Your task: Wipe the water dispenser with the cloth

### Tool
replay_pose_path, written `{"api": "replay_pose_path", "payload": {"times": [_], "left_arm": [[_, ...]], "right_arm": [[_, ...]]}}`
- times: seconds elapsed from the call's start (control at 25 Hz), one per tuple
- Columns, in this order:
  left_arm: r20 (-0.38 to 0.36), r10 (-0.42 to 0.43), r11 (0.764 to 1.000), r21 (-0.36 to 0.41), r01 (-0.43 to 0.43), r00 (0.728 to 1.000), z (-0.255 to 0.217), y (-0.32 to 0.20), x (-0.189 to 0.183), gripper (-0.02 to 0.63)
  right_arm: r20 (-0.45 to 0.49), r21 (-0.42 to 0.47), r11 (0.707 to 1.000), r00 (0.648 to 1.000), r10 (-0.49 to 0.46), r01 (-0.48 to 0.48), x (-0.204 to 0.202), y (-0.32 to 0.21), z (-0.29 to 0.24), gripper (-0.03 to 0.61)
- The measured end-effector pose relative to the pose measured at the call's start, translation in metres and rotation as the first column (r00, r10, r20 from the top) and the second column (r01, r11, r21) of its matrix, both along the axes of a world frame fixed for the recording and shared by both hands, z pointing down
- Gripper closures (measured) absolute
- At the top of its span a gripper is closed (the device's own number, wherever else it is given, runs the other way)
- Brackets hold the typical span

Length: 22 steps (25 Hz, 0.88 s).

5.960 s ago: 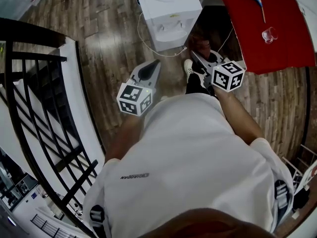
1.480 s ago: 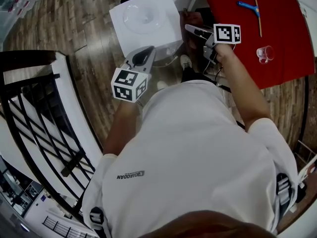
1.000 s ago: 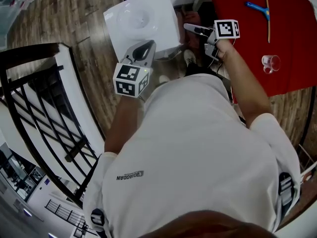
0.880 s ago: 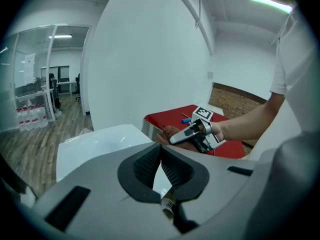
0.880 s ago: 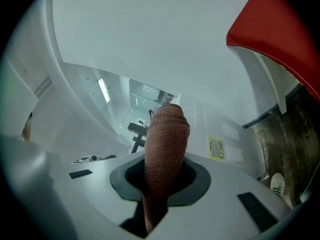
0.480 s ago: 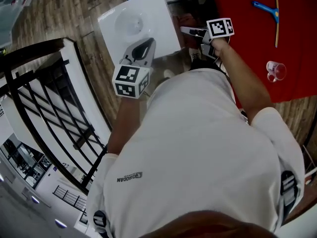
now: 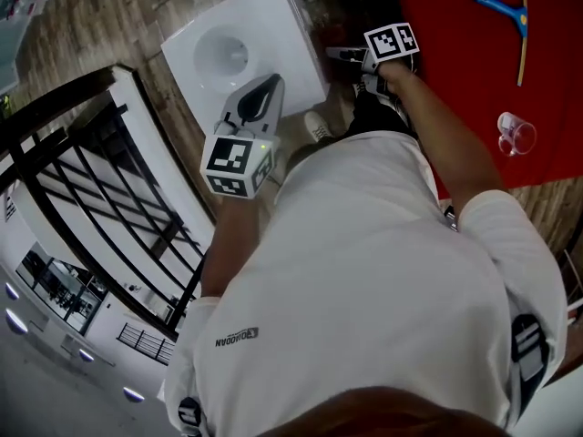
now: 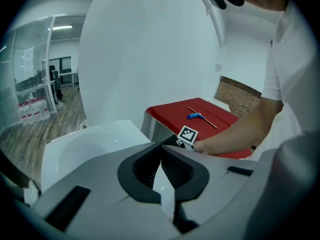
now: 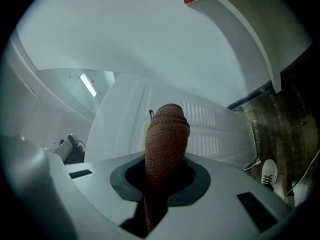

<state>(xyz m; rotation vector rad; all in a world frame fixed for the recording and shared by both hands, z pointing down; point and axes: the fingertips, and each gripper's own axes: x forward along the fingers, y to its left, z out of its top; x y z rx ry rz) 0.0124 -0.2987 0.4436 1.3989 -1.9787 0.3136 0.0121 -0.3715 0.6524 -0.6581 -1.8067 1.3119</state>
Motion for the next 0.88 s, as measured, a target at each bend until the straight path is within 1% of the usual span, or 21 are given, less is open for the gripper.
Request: {"api": "replay_pose_path", "payload": {"times": [0.16,0.44,0.6,0.88], "left_arm": [[-0.014,-0.007,1.000,-0.007,0.007,1.000,0.003,-0.006,-0.004,0.621],[-0.035,-0.033,0.999,-0.023,0.033,0.999,0.013,-0.005,-0.012,0.621],[-0.044,-0.036,0.999,-0.026,0.035,0.998,0.013,-0.005,-0.014,0.621],[-0.049,-0.048,0.998,-0.041,0.046,0.998,0.020,-0.004,-0.020,0.621]], "right_arm": [[-0.040,0.022,1.000,0.999,-0.013,0.014,-0.002,0.001,0.030,0.515],[-0.115,0.089,0.995,0.993,-0.026,0.036,-0.004,0.005,0.094,0.515],[-0.156,0.114,0.993,0.988,-0.008,0.027,-0.006,0.001,0.121,0.515],[-0.216,0.165,0.985,0.976,-0.017,0.054,-0.008,0.003,0.164,0.515]]}}
